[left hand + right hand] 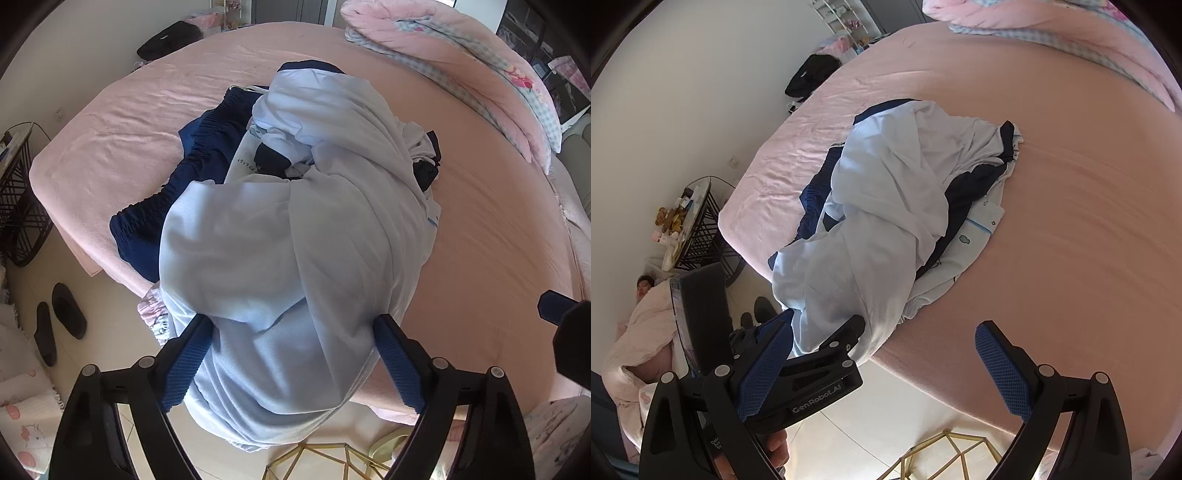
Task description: Fold clothes
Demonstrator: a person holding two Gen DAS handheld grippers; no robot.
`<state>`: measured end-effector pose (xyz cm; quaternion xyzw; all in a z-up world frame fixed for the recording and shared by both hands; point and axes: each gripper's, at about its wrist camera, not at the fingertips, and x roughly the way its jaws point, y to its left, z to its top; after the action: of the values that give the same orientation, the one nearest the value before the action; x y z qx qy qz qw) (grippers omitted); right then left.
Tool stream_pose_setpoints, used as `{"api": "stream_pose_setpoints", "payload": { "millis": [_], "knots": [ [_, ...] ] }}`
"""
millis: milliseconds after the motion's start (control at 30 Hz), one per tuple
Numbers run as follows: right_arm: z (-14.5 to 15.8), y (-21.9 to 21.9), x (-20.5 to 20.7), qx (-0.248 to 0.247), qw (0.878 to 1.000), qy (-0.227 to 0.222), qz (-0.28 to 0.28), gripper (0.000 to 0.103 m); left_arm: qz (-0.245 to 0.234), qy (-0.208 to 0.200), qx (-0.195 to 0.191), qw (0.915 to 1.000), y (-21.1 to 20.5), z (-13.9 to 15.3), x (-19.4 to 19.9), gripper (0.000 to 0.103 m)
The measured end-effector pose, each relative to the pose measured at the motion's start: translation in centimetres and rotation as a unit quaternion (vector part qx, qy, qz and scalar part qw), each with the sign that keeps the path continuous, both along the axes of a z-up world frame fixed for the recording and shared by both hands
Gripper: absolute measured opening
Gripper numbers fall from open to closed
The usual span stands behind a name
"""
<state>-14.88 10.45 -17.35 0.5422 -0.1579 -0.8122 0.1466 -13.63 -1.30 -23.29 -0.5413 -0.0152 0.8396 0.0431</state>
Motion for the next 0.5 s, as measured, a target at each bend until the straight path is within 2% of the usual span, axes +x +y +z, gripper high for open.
{"api": "stream_pose_setpoints", "payload": {
  "millis": [67, 133, 200, 300, 400, 500],
  "knots": [
    [-0.1, 0.0, -0.1, 0.000, 1.000, -0.002, 0.000, 0.099, -0.001, 0.008, -0.012, 0.9999, 0.4, -0.1, 0.0, 0.081],
    [-0.4, 0.0, -0.3, 0.000, 1.000, -0.004, -0.001, 0.099, 0.000, 0.019, -0.021, 0.9996, 0.6, -0.1, 0.1, 0.074],
    [-0.6, 0.1, -0.3, 0.000, 1.000, -0.006, -0.003, 0.099, -0.001, 0.033, -0.029, 0.9990, 0.7, 0.1, 0.3, 0.052],
    [-0.9, 0.2, -0.5, 0.000, 1.000, -0.010, -0.006, 0.099, -0.010, 0.048, -0.026, 0.9985, 0.8, 0.7, 0.7, 0.034],
    [-0.9, 0.1, -0.5, -0.002, 1.000, -0.011, -0.005, 0.099, -0.015, 0.050, -0.007, 0.9986, 0.5, 1.3, 0.7, 0.023],
    [-0.9, -0.1, -0.6, -0.007, 1.000, -0.012, -0.006, 0.099, -0.016, 0.048, 0.015, 0.9986, 0.2, 1.9, 0.8, 0.019]
  ]
}}
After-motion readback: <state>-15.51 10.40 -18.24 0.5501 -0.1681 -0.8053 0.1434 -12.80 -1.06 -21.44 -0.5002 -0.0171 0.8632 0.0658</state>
